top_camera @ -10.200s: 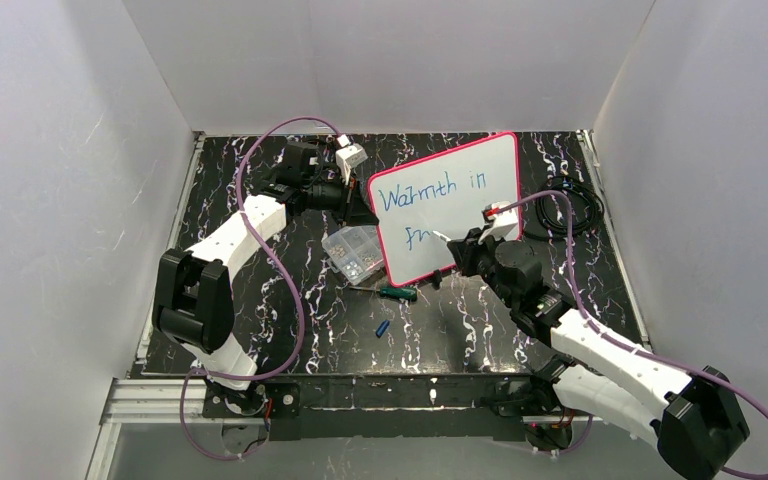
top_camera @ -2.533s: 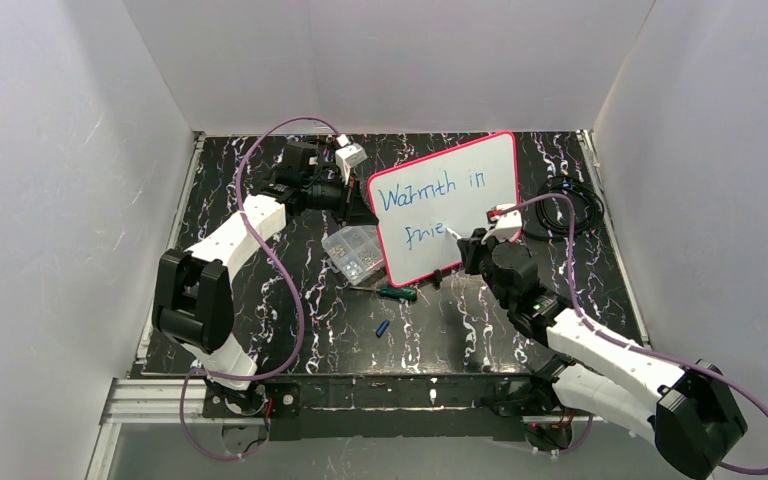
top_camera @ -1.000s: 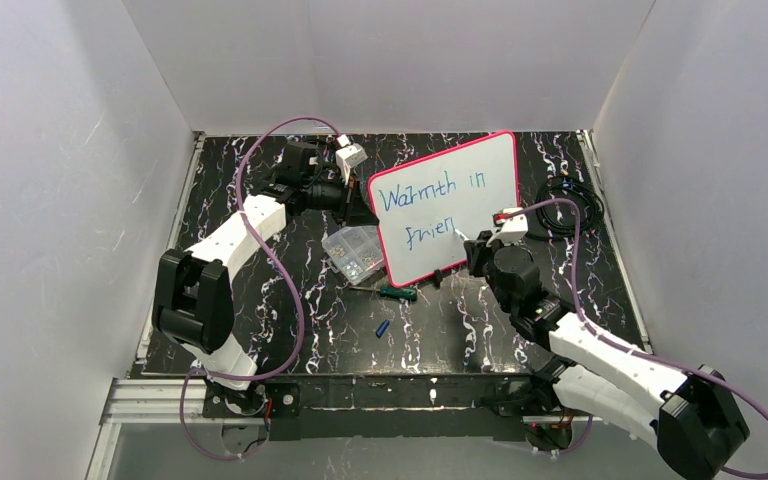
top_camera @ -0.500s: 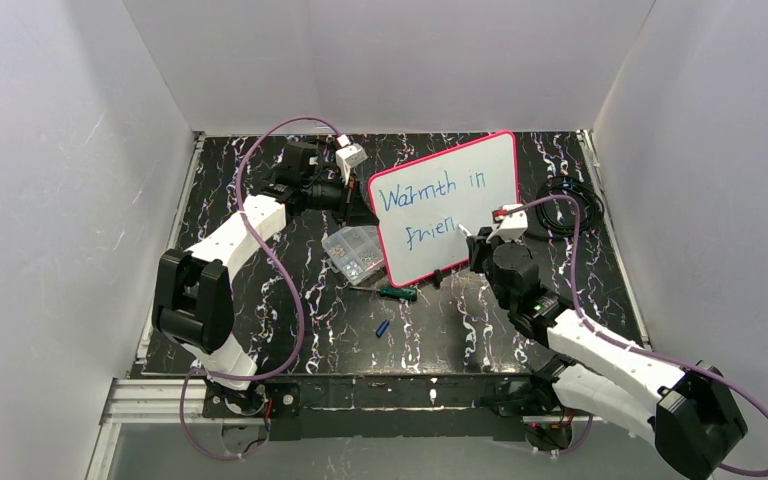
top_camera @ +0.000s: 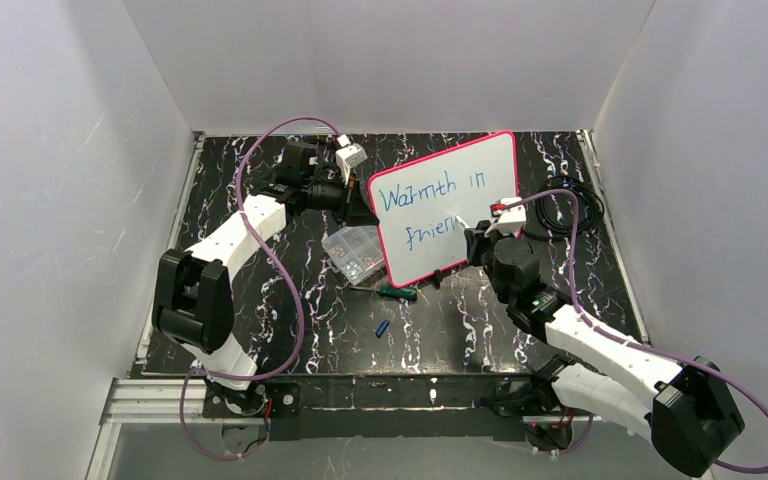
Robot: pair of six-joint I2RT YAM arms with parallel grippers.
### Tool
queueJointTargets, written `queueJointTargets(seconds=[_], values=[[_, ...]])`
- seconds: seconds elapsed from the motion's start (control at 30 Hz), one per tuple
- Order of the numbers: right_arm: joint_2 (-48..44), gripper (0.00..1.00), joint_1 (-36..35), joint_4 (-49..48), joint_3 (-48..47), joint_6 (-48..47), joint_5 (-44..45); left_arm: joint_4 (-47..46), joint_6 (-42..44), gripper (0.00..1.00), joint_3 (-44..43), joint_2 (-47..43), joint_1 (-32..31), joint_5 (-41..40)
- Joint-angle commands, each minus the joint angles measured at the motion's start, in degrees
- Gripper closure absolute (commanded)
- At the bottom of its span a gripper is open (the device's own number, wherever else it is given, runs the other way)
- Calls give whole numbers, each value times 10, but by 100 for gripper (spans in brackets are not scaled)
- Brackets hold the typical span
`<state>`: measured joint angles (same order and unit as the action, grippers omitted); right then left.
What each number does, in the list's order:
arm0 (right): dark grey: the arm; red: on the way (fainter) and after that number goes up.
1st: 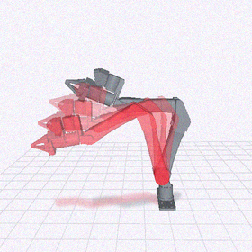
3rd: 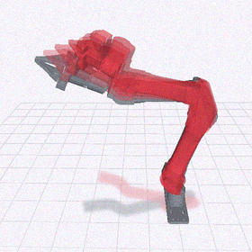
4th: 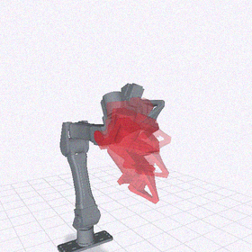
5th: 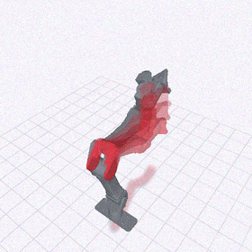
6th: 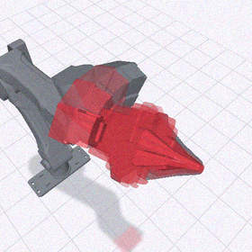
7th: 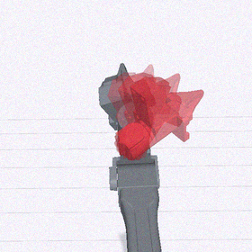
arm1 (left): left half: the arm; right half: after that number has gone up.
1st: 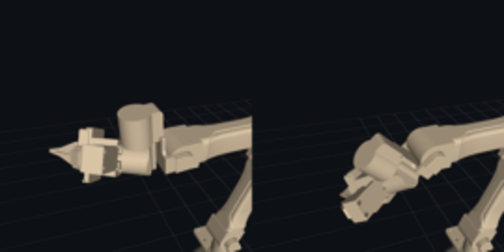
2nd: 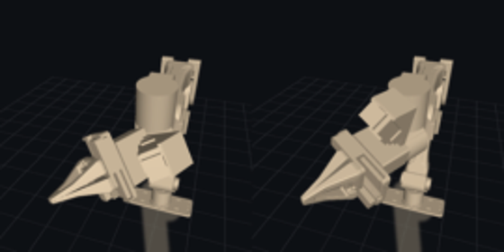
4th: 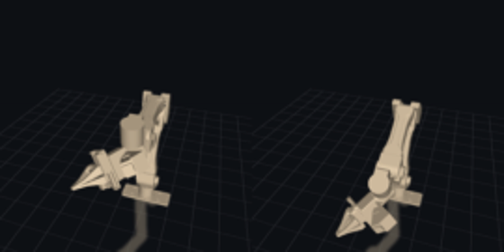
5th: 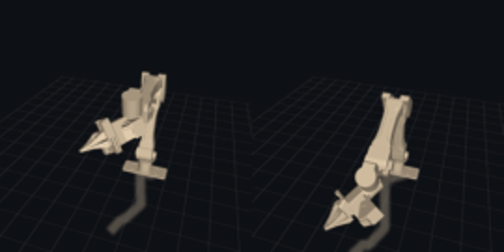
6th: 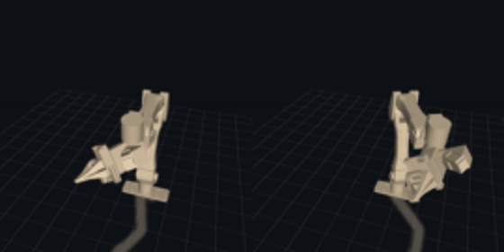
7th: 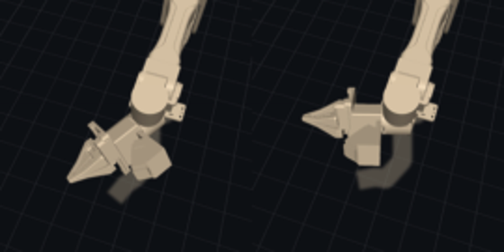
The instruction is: Write a sentence on the whiteboard
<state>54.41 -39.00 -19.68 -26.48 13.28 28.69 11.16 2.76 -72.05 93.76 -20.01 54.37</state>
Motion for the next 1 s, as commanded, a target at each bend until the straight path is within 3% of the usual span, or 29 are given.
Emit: queueJointTargets(seconds=[0.0, 0.4, 0.97], values=[[-7, 99, 3, -22, -16, 2, -26, 5, 7, 100, -22, -37, -6, 30], [-33, 99, 3, 24, 28, 32, -8, 5, 7, 100, -22, -37, -6, 31], [-5, 99, 3, -6, -6, -5, 18, 5, 7, 100, -22, -38, -6, 31]])
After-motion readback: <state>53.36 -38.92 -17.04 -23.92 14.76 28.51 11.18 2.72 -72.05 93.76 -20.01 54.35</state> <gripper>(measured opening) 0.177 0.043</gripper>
